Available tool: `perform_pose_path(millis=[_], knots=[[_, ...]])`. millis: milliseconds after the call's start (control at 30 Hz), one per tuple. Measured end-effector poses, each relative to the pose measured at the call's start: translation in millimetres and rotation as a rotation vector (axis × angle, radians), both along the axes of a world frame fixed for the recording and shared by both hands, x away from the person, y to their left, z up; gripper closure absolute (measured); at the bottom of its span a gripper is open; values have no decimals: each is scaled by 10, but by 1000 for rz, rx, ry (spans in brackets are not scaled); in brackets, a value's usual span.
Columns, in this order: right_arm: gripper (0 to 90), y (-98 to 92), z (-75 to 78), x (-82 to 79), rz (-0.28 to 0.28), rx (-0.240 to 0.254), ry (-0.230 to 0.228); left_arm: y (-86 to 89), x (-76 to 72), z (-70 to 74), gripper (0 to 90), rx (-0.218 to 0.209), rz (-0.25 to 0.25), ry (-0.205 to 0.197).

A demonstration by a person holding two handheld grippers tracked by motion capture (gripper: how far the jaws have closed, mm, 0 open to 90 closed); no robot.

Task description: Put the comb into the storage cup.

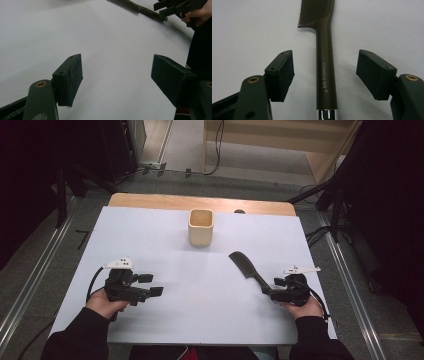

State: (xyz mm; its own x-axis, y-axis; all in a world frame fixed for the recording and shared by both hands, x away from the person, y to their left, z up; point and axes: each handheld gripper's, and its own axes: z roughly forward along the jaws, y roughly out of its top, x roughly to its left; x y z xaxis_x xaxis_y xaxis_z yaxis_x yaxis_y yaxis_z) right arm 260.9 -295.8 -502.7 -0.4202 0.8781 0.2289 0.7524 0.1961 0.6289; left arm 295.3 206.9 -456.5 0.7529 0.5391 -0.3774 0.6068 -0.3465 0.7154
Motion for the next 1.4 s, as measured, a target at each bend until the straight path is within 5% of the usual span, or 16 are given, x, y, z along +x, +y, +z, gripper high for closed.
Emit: perform_pose_path(millis=[167, 433, 767, 1400], knots=[[325, 25, -76, 0, 17, -12, 33, 0, 22, 5, 258, -4, 3, 3], [441, 60, -95, -58, 1, -59, -12, 9, 32, 6, 259, -8, 8, 1], [691, 75, -115, -123, 7, -86, -44, 6, 32, 4, 259, -6, 7, 3], [705, 49, -52, -57, -3, -50, 18, -2, 29, 2, 259, -5, 4, 2]])
